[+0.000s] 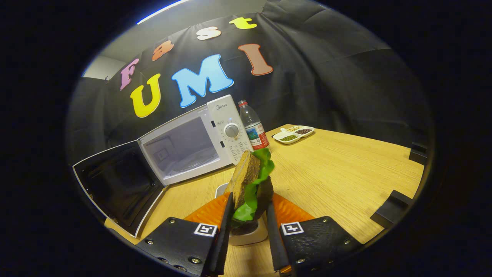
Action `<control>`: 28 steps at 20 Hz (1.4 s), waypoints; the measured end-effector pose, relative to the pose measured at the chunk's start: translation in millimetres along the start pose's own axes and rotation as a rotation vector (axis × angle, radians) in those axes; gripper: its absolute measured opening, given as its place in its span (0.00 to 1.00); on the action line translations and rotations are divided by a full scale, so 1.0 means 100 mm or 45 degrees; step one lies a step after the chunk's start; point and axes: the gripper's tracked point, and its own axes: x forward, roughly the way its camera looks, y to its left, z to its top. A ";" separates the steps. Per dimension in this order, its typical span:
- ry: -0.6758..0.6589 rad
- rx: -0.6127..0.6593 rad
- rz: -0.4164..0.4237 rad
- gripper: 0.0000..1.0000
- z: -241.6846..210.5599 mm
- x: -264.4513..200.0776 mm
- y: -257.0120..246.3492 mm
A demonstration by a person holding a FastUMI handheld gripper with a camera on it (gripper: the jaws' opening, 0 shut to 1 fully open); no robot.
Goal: Open the microwave, put the food inside, and close the microwave door.
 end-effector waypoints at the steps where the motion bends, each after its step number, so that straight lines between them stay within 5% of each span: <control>1: -0.008 -0.006 0.001 0.32 0.01 -0.01 0.02; 3: -0.038 -0.043 0.001 0.23 0.10 -0.09 0.08; 9: -0.123 -0.147 -0.009 0.23 0.30 -0.26 0.27; 18: -0.212 -0.363 0.117 0.23 0.62 -0.28 1.14; 28: -0.126 -0.494 0.308 0.23 0.63 0.66 2.30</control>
